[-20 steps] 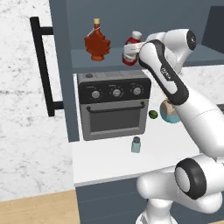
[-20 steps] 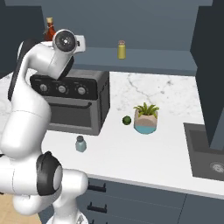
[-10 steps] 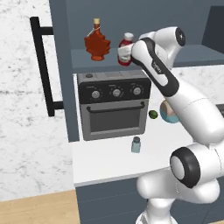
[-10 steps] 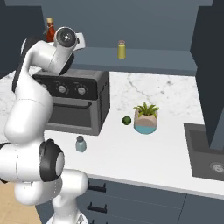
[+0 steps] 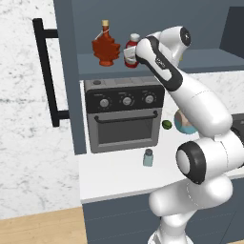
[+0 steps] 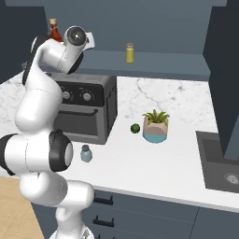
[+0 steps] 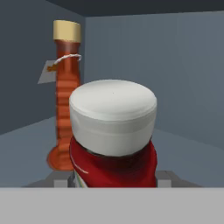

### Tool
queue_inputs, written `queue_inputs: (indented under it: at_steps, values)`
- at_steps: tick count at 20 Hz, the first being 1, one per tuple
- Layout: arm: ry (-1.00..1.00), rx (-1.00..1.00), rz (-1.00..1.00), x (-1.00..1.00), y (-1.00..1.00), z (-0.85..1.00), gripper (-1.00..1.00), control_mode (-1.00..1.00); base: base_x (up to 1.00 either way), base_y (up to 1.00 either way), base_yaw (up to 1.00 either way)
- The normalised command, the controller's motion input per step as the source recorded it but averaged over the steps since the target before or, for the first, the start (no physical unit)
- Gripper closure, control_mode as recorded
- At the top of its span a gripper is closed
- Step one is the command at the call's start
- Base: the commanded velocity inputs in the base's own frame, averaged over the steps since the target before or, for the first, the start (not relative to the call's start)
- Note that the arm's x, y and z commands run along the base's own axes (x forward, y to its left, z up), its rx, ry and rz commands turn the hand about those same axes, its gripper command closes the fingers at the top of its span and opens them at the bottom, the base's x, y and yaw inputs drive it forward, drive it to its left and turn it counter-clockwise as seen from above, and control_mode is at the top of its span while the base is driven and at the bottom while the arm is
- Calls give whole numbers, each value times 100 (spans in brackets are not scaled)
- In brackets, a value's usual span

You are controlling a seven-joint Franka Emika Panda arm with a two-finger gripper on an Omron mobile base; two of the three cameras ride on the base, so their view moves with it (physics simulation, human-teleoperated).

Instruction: Put the shaker and condiment bottle from the counter next to their counterparts in the cabinet.

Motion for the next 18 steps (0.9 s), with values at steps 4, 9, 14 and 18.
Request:
queue_inputs:
  at_steps: [4, 9, 14, 18]
  values:
    - [10, 0, 6, 75, 0, -22, 100, -100, 0, 0, 0]
    - [6, 0, 12, 60, 0, -27, 100, -100, 0, 0, 0]
    - [1, 0, 13, 49, 0, -28, 100, -100, 0, 0, 0]
    - [0, -1, 7, 36, 5, -29, 100, -100, 0, 0, 0]
